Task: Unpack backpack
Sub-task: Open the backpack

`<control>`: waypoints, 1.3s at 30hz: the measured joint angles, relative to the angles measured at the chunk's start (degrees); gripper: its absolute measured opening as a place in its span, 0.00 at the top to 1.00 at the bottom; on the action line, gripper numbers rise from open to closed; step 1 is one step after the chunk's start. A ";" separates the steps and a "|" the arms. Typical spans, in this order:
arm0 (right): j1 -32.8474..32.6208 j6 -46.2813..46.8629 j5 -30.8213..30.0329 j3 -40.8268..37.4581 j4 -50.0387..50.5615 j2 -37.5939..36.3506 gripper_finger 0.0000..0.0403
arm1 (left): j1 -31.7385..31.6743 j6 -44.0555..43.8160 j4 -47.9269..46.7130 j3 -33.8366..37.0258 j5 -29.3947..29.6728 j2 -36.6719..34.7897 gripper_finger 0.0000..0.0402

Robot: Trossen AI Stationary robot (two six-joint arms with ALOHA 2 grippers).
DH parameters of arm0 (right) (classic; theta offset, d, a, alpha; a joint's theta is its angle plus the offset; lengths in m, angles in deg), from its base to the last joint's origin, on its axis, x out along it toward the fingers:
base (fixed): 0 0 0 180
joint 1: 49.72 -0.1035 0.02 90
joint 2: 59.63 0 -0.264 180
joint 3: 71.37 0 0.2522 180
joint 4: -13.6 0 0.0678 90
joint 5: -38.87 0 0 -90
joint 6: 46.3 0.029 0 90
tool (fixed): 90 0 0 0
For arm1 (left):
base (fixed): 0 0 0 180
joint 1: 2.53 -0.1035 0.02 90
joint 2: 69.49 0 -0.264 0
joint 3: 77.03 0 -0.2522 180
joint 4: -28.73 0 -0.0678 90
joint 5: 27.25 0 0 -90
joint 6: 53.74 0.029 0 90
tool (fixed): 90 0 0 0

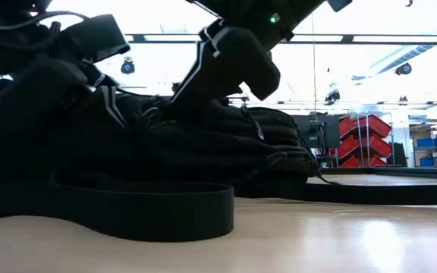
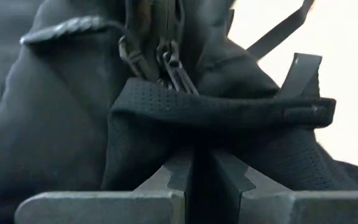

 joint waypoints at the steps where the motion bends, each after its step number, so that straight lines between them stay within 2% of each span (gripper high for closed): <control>1: 0.16 -0.36 2.34 0.00 -0.30 0.00 0.71 | -0.01 -0.01 0.33 0.43 0.04 0.00 0.94; 3: 0.23 -2.09 4.26 -0.01 -1.64 0.00 0.70 | -0.10 0.01 1.47 1.40 0.07 -0.07 0.94; 9: 1.07 -8.88 4.67 -0.01 -3.89 0.00 0.67 | -0.99 0.87 4.01 2.92 0.10 -0.09 0.94; 15: 2.48 -10.89 7.71 -0.03 -3.64 0.03 0.67 | -1.06 1.36 5.02 3.03 0.14 -0.09 0.94; 19: 2.57 -11.23 7.44 0.01 -3.14 1.92 0.69 | -1.15 2.62 6.22 3.08 0.14 -0.06 0.94; 21: 2.57 -11.84 5.45 0.48 -3.18 3.80 0.70 | -1.19 3.39 7.40 3.12 0.11 -0.02 0.94; 24: 2.39 -14.03 -2.22 1.85 -2.81 5.71 0.72 | -1.19 3.50 8.52 3.12 0.05 0.02 0.94; 30: 2.81 -16.74 -3.46 5.35 -1.81 6.03 0.71 | -1.15 2.21 8.99 3.12 -0.86 0.02 0.94; 33: 3.80 -16.45 -1.40 6.34 0.08 6.70 0.69 | -1.15 1.65 9.04 3.12 -1.08 0.02 0.94; 36: 4.89 -15.53 3.68 6.46 2.57 8.25 0.68 | -1.04 0.30 9.25 3.12 -1.35 0.02 0.94; 39: 4.81 -15.93 3.56 6.56 3.16 9.81 0.68 | -1.01 -0.50 9.35 3.35 -1.64 0.02 0.94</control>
